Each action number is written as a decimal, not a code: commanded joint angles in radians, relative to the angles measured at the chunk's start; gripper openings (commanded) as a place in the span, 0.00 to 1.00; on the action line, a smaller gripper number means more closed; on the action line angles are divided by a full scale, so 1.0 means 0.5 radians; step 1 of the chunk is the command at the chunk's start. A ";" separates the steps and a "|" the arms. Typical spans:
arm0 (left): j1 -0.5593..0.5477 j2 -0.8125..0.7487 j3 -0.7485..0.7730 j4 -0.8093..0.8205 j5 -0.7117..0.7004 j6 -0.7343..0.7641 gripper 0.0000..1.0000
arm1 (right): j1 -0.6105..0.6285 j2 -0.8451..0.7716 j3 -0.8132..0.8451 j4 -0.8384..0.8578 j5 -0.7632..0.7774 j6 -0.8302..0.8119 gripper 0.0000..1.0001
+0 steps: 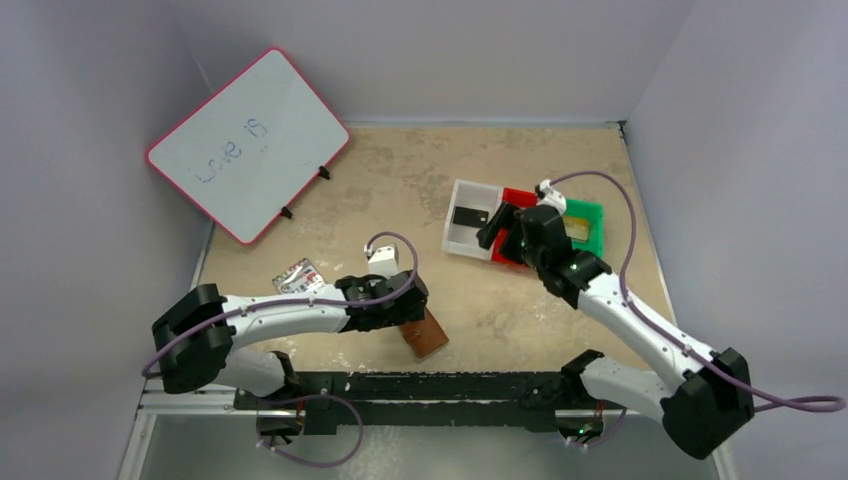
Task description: Take the credit cards out of the card holder
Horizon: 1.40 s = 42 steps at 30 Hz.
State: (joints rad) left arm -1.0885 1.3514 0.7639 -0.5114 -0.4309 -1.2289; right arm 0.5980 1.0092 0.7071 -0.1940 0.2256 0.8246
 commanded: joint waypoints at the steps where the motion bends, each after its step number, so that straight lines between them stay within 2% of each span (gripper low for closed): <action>1: -0.070 0.048 0.180 -0.231 -0.245 -0.045 0.80 | -0.244 0.257 0.291 0.035 -0.007 -0.382 0.92; 8: -0.079 0.105 0.214 -0.242 -0.201 0.010 0.81 | -0.475 0.732 0.577 0.122 -0.225 -0.475 0.98; 19: -0.087 0.126 0.157 -0.108 -0.151 -0.019 0.81 | -0.570 1.181 0.841 0.233 -0.467 -0.656 0.99; 25: -0.087 0.135 0.156 -0.118 -0.154 -0.013 0.81 | -0.570 1.319 0.936 0.236 -0.623 -0.640 0.98; 42: -0.086 0.165 0.150 -0.078 -0.122 -0.009 0.82 | -0.565 1.443 1.031 0.374 -0.987 -0.725 0.95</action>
State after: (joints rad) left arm -1.1275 1.4357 0.8375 -0.5846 -0.5003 -1.2362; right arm 0.3084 1.7309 1.1709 -0.0685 -0.1730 0.4831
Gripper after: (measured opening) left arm 0.814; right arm 0.953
